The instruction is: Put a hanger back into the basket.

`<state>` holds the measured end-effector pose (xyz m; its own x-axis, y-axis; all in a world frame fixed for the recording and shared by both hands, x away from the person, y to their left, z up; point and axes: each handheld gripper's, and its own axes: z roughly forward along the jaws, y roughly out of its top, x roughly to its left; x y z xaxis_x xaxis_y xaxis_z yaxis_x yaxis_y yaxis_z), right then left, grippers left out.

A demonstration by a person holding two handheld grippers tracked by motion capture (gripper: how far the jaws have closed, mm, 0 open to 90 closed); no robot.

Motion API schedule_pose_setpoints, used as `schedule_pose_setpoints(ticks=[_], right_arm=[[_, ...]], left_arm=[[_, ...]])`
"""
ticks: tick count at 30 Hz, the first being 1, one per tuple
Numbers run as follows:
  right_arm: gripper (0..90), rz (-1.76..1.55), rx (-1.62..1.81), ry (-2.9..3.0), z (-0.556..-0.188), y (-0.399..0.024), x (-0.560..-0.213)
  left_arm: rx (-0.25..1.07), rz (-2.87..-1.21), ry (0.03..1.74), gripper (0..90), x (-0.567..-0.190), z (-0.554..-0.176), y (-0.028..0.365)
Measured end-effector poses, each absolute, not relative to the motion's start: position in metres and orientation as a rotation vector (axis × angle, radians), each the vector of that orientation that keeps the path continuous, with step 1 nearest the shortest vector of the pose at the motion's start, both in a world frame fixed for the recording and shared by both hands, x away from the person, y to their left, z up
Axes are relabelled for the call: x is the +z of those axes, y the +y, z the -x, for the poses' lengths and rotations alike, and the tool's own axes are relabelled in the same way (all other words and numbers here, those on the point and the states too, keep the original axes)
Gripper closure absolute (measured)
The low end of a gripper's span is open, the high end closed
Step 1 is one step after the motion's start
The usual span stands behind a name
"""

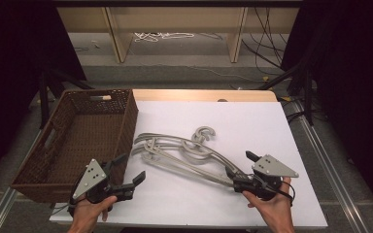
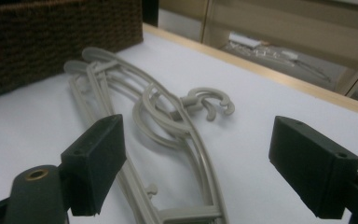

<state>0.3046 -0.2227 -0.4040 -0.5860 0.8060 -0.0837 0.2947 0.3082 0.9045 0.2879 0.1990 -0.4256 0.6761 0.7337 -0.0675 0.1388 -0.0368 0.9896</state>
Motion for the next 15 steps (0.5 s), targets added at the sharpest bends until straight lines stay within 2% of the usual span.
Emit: schedule_pose_setpoints(ticks=[7, 11, 15], right_arm=[[28.2, -0.864, 1.096, 2.236, -0.339, -0.218, -0.398], [30.2, -0.869, 0.993, 2.339, -0.358, -0.212, -0.4], [36.6, -0.901, 0.873, 2.417, -0.38, -0.202, -0.408]], left_arm=[[0.56, -1.568, 0.736, 15.5, -0.426, -0.288, 0.198], [0.563, -1.568, 0.74, 15.5, -0.426, -0.288, 0.199], [0.561, -1.564, 0.74, 15.5, -0.426, -0.288, 0.2]])
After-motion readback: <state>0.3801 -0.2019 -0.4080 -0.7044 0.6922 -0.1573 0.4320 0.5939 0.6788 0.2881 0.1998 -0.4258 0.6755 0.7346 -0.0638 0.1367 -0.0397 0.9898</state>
